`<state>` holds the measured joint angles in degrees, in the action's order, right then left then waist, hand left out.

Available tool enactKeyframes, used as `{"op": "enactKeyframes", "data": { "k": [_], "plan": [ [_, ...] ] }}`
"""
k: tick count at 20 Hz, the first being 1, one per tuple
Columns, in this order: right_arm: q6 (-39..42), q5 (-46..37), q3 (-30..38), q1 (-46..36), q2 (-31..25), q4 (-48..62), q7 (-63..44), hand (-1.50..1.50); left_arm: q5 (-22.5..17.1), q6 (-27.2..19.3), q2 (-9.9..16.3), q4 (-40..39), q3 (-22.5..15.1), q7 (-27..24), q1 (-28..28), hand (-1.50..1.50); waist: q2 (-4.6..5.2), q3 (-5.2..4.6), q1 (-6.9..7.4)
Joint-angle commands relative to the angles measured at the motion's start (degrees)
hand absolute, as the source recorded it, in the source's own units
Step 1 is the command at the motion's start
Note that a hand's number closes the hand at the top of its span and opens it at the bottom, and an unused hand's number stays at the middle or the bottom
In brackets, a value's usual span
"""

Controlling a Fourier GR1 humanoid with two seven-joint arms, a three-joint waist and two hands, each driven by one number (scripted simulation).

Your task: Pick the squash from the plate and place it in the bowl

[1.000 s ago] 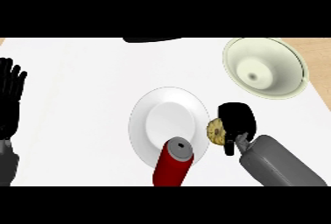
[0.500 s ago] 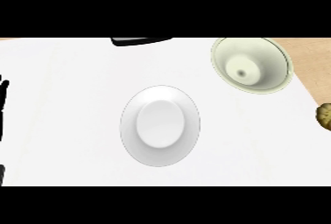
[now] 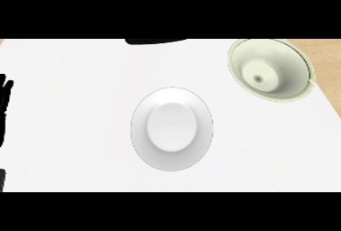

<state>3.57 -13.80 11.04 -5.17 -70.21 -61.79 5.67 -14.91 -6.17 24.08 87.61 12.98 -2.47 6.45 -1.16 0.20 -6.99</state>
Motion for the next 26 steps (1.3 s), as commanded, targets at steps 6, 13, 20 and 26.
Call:
{"op": "enactKeyframes", "data": {
  "k": [6,13,20,26],
  "plan": [
    [13.97,16.60,17.75,2.02,-5.62,5.22,14.58,1.50,0.42,1.09,-0.78,0.36,-2.30,1.42,3.16,0.00,0.59,-0.21,4.51],
    [21.47,23.01,20.92,1.43,-5.28,-8.60,-1.89,1.50,2.75,0.06,-2.48,0.79,-4.49,2.88,5.41,0.00,0.82,-0.28,6.01],
    [18.28,21.95,9.32,-9.25,-1.66,-13.01,-13.10,1.50,3.69,0.85,-4.16,0.79,-5.67,1.86,6.21,0.00,1.33,-0.24,8.43],
    [17.15,19.27,-1.20,-20.11,2.81,-14.21,-21.80,1.50,2.35,3.93,-3.00,-4.13,-3.44,-0.34,7.58,0.00,1.61,-0.27,9.23]
  ]
}}
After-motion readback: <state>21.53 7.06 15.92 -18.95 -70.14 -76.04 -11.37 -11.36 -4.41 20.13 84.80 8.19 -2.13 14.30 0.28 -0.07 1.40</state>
